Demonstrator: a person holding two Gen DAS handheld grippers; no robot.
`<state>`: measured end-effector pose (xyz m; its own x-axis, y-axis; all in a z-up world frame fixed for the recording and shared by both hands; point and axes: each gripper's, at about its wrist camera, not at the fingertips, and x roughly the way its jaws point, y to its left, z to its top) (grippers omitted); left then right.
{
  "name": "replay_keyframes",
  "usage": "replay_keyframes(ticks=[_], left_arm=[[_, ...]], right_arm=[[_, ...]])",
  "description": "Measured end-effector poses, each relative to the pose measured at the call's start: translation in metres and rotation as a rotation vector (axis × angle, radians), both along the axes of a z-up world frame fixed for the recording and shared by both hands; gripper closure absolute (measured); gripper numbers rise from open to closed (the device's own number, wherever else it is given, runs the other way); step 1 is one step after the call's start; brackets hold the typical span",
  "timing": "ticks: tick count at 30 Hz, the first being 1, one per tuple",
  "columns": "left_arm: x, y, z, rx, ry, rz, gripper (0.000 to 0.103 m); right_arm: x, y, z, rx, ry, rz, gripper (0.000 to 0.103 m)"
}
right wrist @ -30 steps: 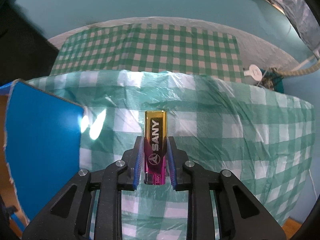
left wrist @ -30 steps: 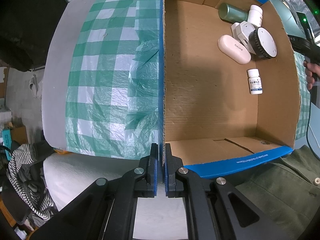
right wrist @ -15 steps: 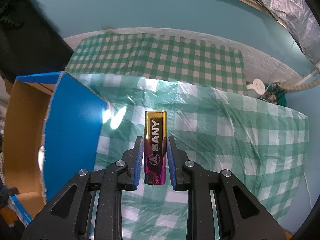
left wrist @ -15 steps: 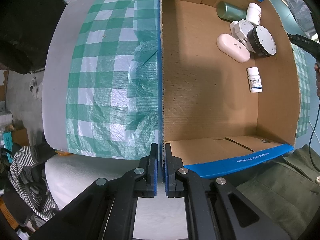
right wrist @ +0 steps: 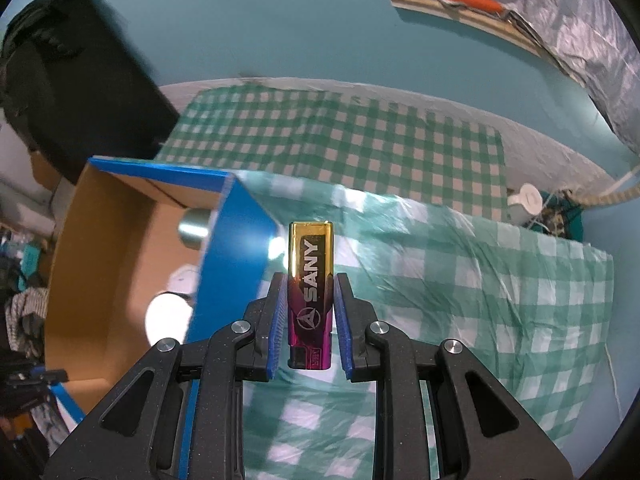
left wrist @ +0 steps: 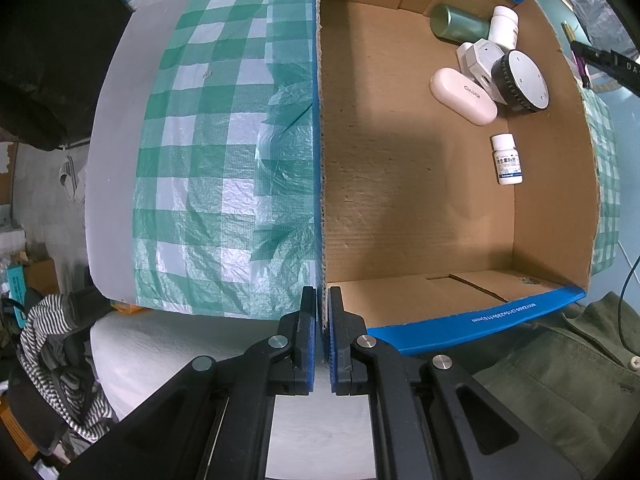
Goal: Organize rigid objects
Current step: 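Carry the USB stick into the box and open the right gripper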
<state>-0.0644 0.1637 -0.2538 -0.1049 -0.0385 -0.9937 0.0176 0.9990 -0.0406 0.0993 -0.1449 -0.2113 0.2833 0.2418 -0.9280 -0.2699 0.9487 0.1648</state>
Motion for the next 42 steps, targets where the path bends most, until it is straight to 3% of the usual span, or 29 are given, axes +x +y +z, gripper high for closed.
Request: replay_keyframes(ticks=[13, 29, 42], left_arm=[[0.001, -0.002, 0.000, -0.003, -0.001, -0.009, 0.098], [0.001, -0.003, 0.000, -0.003, -0.004, -0.008, 0.098], [-0.001, -0.003, 0.002, -0.002, -0.012, -0.005, 0.098]], right_arm=[[0.001, 0.052, 0.023, 0.014, -0.039, 0.135, 0.081], [-0.004, 0.103, 0.005, -0.023, 0.005, 0.269, 0.081], [-0.005, 0.113, -0.002, -0.040, 0.031, 0.283, 0.081]])
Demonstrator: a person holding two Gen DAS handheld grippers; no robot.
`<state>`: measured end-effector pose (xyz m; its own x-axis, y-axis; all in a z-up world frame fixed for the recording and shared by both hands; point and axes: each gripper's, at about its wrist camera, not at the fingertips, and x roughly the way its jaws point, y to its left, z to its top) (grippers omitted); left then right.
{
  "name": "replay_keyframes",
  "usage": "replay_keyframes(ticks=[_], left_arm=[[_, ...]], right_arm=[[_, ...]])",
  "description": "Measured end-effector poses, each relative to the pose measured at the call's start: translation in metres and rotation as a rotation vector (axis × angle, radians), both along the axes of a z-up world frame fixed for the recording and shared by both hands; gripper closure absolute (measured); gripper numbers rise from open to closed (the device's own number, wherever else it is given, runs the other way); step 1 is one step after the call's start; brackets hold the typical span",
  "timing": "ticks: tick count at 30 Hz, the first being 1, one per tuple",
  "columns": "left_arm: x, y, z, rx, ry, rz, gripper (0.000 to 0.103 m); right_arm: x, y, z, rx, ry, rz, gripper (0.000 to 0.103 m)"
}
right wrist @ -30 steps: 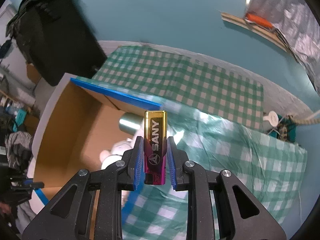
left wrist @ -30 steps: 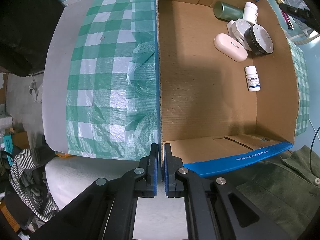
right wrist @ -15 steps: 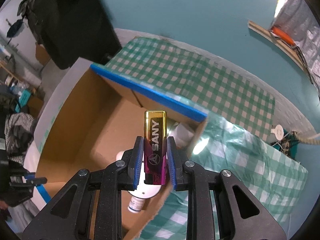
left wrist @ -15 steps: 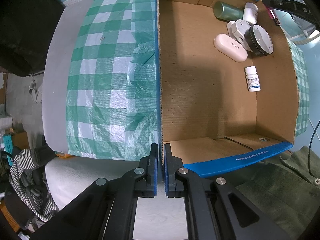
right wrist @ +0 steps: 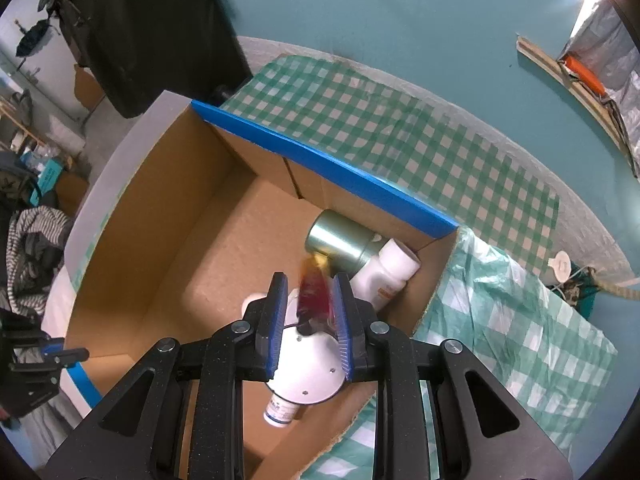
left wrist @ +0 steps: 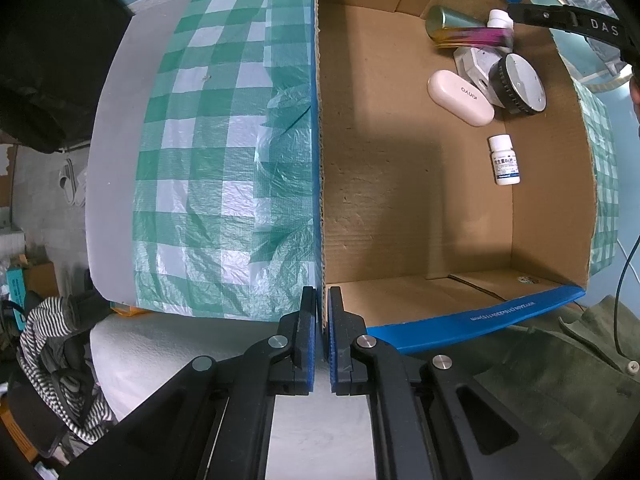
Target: Organize rigid objects
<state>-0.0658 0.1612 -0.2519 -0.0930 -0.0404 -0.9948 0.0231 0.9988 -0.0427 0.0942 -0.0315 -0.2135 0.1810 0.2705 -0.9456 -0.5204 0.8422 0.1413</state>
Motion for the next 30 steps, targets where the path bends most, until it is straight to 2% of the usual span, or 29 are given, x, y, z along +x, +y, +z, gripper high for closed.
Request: replay_keyframes(ticks=[7, 10, 15, 17, 21, 24, 27, 28, 30], left_arm=[[0.000, 0.000, 0.000, 0.000, 0.000, 0.000, 0.098], [0.000, 0.000, 0.000, 0.001, 0.001, -0.003, 0.098], [0.002, 0.000, 0.000, 0.002, 0.001, -0.004, 0.098], [0.004, 0.000, 0.001, 0.002, 0.001, 0.008, 0.098], [0.011, 0.003, 0.005, -0.007, -0.017, 0.045, 0.096], [0.019, 0.004, 0.014, -0.009, -0.047, 0.071, 0.092], [0.027, 0.003, 0.026, -0.007, -0.087, 0.082, 0.079], [0.030, 0.002, 0.030, -0.006, -0.103, 0.083, 0.072], [0.034, 0.000, 0.038, -0.009, -0.131, 0.081, 0.068]], right_arm=[[-0.002, -0.006, 0.005, 0.005, 0.000, -0.031, 0.079], [-0.003, -0.011, 0.007, -0.002, -0.005, -0.047, 0.068], [-0.005, -0.023, 0.014, 0.004, -0.010, -0.082, 0.064], [-0.007, -0.029, 0.017, 0.001, -0.011, -0.102, 0.053], [-0.011, -0.042, 0.028, 0.007, -0.029, -0.144, 0.046], [-0.014, -0.053, 0.037, 0.015, -0.035, -0.190, 0.043], [-0.017, -0.064, 0.049, 0.013, -0.050, -0.232, 0.043], [-0.019, -0.067, 0.053, 0.014, -0.060, -0.241, 0.043], [-0.023, -0.074, 0.064, 0.016, -0.087, -0.266, 0.043]])
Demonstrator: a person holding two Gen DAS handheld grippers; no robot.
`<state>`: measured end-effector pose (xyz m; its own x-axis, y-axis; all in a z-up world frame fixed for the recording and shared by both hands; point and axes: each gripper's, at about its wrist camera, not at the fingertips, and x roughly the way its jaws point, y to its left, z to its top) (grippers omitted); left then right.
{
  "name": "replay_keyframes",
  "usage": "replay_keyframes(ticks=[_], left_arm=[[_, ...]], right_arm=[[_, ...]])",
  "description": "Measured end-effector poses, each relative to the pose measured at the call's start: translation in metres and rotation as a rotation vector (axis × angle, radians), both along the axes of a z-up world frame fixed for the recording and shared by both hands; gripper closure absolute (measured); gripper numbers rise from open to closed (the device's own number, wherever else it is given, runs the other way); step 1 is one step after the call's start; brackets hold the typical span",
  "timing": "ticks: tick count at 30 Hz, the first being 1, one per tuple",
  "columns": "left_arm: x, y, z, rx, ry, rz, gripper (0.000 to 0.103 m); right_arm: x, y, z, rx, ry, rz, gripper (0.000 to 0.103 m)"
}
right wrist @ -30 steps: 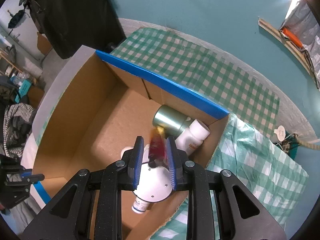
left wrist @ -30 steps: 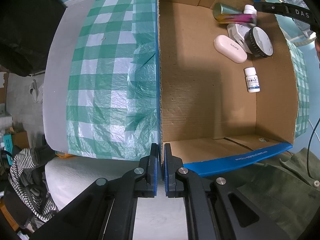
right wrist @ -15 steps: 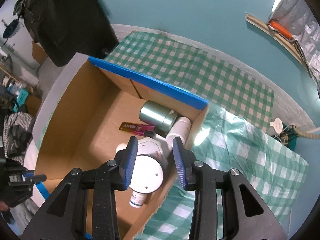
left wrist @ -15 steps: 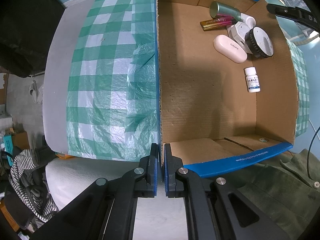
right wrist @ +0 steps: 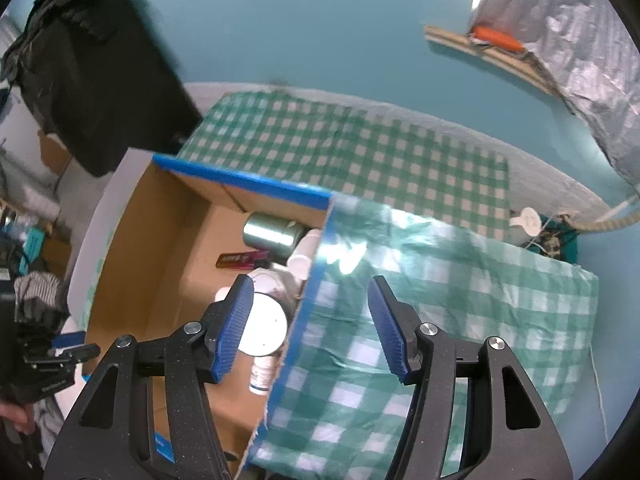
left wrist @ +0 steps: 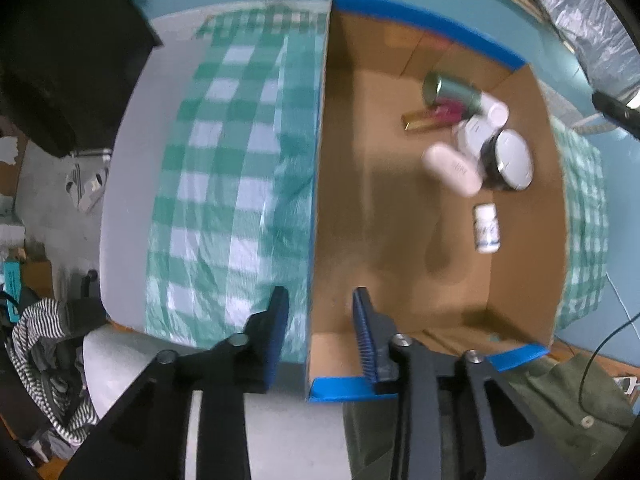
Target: Organize rigid objects
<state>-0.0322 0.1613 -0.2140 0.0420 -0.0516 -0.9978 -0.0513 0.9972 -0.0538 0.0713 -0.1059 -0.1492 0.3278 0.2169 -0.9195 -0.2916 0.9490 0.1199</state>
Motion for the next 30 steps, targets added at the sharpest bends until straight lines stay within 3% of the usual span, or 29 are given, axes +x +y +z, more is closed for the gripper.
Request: replay_keyframes(ticks=[3, 5, 13, 19, 23, 27, 30], left_arm=[[0.008, -0.007, 0.016, -0.007, -0.044, -0.016, 0.062], [0.015, -0.011, 0.028, 0.009, -0.088, -0.019, 0.050], [0.030, -0.019, 0.075, 0.012, -0.276, -0.002, 0.023], [0.031, -0.031, 0.107, -0.024, -0.377, -0.005, 0.021], [0.029, -0.042, 0.127, -0.043, -0.444, -0.030, 0.013], [0.029, -0.055, 0.140, 0.020, -0.491, -0.079, 0.012], [0.028, -0.058, 0.149, -0.001, -0.514, -0.071, 0.012]], right_arm=[[-0.005, -0.009, 0.014, -0.002, -0.031, -0.033, 0.040], [-0.009, -0.014, 0.024, -0.005, -0.052, -0.050, 0.038], [-0.027, -0.029, 0.057, -0.032, -0.123, -0.095, 0.034], [-0.038, -0.044, 0.074, -0.023, -0.153, -0.150, 0.032], [-0.045, -0.055, 0.085, -0.018, -0.170, -0.179, 0.031], [-0.052, -0.063, 0.097, -0.027, -0.191, -0.202, 0.031], [-0.055, -0.068, 0.101, -0.022, -0.197, -0.212, 0.030]])
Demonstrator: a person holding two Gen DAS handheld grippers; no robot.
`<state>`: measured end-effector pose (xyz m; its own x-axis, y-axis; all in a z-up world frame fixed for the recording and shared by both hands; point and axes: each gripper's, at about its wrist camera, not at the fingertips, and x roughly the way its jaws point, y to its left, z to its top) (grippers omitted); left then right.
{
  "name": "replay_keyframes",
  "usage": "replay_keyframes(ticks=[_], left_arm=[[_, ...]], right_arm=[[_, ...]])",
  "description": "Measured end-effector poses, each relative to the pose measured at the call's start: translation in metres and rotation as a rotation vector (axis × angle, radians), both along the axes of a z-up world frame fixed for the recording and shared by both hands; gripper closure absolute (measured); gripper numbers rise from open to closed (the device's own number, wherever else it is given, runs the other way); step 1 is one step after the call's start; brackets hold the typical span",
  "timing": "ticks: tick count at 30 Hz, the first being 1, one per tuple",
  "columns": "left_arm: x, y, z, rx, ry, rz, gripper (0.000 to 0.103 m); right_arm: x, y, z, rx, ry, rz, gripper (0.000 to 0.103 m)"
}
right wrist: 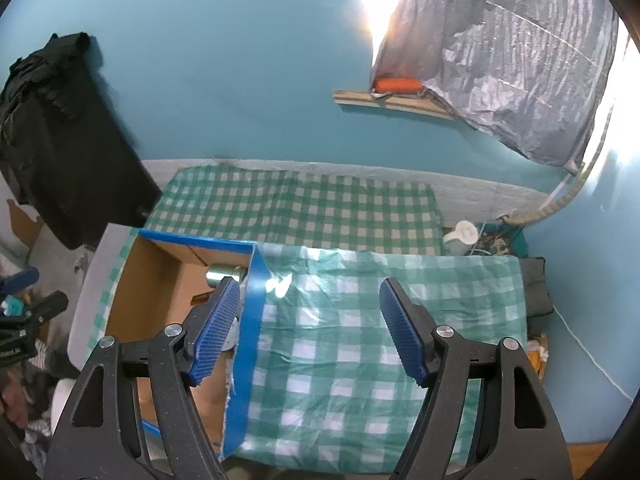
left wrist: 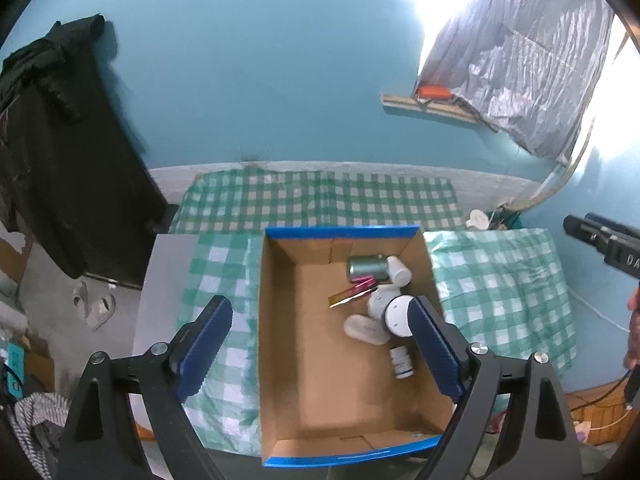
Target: Organize rigid objects
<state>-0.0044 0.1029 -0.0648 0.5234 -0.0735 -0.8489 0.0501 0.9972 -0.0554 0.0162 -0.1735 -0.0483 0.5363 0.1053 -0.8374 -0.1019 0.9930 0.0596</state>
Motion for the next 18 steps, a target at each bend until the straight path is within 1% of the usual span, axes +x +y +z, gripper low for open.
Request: replay_keyframes(ticks=[4, 6, 10, 15, 18], left_arm=[[-0.002, -0.001, 0.007, -0.034, -0.016, 0.008, 0.010], [-0.003, -0.002, 0.010, -0.045, -0.023, -0.005, 0.010], [-0.005, -0.009, 0.019, -0.020, -0.051, -0.016, 0.010], [-0.005, -0.011, 0.033, -0.009, -0.086, -0.006, 0.009], [-0.005, -0.010, 0.036, -0.017, -0.102, 0.013, 0.006]], right_arm=[[-0.004, -0.004, 0.005, 0.008, -0.009, -0.010, 0.030], [-0.005, -0.007, 0.007, 0.012, -0.012, -0.015, 0.030], [-0.007, -0.009, 0.010, 0.018, -0.020, -0.021, 0.030], [-0.009, -0.010, 0.013, 0.017, -0.032, -0.025, 0.030], [-0.009, -0.012, 0.014, 0.026, -0.036, -0.029, 0.030]])
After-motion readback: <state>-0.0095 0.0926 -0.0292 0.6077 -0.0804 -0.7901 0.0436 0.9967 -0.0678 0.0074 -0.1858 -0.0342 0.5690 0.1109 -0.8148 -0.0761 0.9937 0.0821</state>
